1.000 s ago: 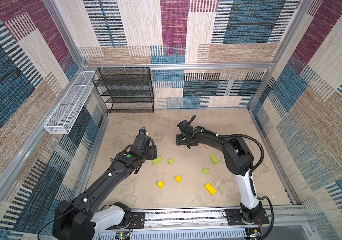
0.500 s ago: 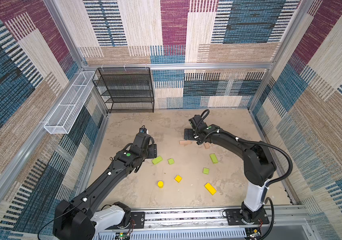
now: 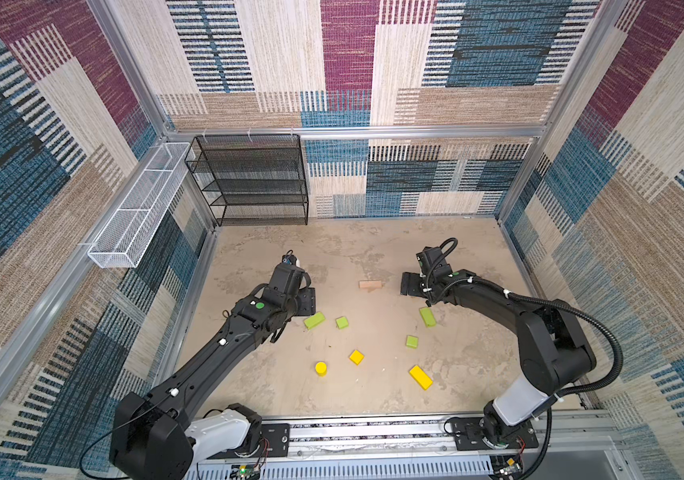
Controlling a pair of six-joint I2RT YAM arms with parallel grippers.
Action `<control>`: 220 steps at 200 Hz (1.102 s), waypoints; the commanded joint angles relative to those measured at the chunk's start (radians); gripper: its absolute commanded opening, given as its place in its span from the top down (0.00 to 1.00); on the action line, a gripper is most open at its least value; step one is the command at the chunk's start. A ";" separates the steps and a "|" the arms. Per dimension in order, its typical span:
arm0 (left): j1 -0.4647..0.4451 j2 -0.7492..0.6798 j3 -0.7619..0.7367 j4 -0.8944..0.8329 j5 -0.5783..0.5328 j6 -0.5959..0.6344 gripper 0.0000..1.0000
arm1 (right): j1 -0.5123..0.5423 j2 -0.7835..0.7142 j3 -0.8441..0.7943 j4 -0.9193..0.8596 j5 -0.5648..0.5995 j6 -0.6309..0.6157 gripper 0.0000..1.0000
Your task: Build the wood block tower
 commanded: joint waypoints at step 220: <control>0.000 0.001 0.000 -0.027 -0.009 -0.023 0.30 | -0.050 0.147 -0.056 0.260 -0.347 0.055 0.34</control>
